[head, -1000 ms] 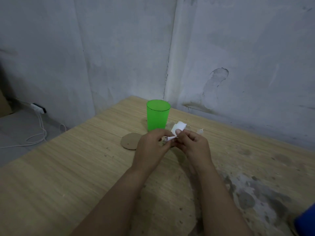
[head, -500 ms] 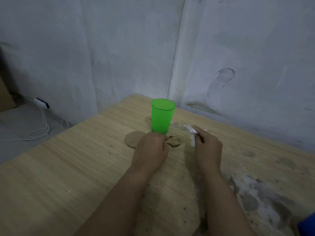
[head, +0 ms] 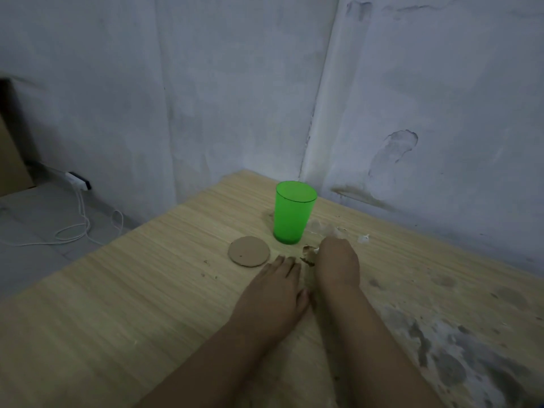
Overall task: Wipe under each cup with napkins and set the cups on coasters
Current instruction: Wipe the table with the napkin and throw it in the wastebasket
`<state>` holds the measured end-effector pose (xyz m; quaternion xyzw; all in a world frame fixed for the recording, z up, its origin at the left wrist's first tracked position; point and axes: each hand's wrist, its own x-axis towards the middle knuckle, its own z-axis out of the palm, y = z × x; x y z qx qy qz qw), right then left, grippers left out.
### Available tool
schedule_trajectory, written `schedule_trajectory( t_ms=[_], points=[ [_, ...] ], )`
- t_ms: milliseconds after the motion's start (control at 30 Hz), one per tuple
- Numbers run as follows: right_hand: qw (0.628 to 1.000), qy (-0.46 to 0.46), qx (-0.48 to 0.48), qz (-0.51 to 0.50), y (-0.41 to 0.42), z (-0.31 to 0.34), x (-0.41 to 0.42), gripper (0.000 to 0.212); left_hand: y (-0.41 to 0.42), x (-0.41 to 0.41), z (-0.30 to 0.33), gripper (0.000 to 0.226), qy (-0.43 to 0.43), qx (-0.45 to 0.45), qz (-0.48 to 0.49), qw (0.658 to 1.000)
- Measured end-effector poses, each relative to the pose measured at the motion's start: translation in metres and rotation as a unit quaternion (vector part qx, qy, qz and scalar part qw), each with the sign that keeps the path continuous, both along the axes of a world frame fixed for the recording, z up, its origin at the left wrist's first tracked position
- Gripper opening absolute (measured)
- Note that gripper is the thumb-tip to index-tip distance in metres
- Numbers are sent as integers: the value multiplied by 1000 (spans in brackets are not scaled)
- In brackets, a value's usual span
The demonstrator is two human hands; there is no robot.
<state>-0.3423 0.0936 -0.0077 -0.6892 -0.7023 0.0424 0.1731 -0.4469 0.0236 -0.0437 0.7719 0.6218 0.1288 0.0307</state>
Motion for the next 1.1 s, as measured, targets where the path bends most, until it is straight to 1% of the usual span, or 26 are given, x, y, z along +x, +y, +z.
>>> schedule_trajectory(
  t_ms=[67, 100, 200, 233, 367, 400, 467, 533, 667, 733, 767, 833, 933, 1000, 1100],
  points=[
    [998, 40, 3, 44, 5, -4, -3, 21, 1, 1, -2, 91, -5, 11, -1, 1000],
    [996, 60, 11, 70, 7, -6, -4, 20, 1, 2, -3, 94, -11, 13, 1, 1000],
    [985, 131, 25, 107, 4, -9, 2, 18, 0, 2, -7, 92, -24, 19, 4, 1000],
    [984, 129, 33, 114, 5, -9, 4, 20, 0, 1, -7, 92, -31, 19, 6, 999],
    [975, 88, 101, 177, 0, -8, 22, 24, 3, 1, -7, 93, -51, 21, 3, 998],
    [974, 83, 97, 186, -2, -5, 26, 25, 3, 1, -7, 94, -57, 20, 2, 998],
    [982, 44, 52, 177, -3, -3, 32, 27, 5, 1, -8, 94, -63, 27, 2, 998],
    [987, 11, 15, 157, 1, -1, 28, 21, 6, 2, -7, 92, -72, 36, 5, 997],
    [989, 28, 52, 135, 5, 2, 6, 20, 5, 4, -6, 80, -80, 59, 5, 995],
    [988, -29, 54, 144, 4, -1, -1, 23, 5, 3, -7, 75, -90, 65, 5, 994],
    [986, -41, 53, 150, 2, 0, -4, 23, 6, 3, -9, 74, -95, 66, 6, 993],
    [984, -34, 42, 168, 1, 2, -5, 25, 6, 3, -10, 71, -102, 74, 10, 992],
    [982, -60, -13, 177, -2, 7, 4, 23, 4, 4, -8, 71, -105, 87, 16, 991],
    [983, -74, -31, 165, 0, 6, 17, 20, 2, 4, -5, 75, -104, 75, 20, 992],
    [984, -93, -40, 149, 6, 7, 24, 21, 3, 5, -4, 75, -98, 49, 23, 994]
  ],
)
